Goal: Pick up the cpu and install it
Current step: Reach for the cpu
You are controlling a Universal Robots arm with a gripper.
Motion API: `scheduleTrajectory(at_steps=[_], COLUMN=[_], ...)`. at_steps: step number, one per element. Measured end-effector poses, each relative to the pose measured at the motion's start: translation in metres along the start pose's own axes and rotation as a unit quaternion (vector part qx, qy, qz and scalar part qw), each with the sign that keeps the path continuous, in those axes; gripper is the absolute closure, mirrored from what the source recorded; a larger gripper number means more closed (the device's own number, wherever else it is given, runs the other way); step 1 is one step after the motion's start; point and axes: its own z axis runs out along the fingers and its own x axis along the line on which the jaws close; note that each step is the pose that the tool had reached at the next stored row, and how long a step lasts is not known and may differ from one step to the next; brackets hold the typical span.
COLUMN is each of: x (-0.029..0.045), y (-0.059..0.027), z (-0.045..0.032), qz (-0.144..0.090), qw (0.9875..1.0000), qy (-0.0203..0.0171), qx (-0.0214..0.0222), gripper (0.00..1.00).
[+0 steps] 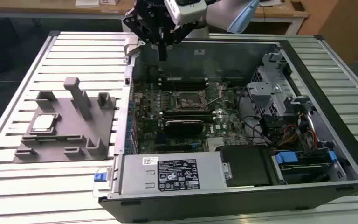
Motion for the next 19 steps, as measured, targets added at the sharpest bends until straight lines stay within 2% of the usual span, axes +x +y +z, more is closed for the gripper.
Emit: scheduleTrajectory(at_steps=[11, 15, 19], x=[0.0005, 0.0041, 0.0107], y=[0.0000, -0.0003, -0.0008], z=[0.0000, -0.0001, -0.0003], qz=[0.000, 0.000, 0.000], qw=[1.0000, 1.0000, 1.0000], qy=[0.0000, -0.0002, -0.0009], qx=[0.0000, 0.0000, -0.0001], gripper=[0.89, 0.89, 0.89])
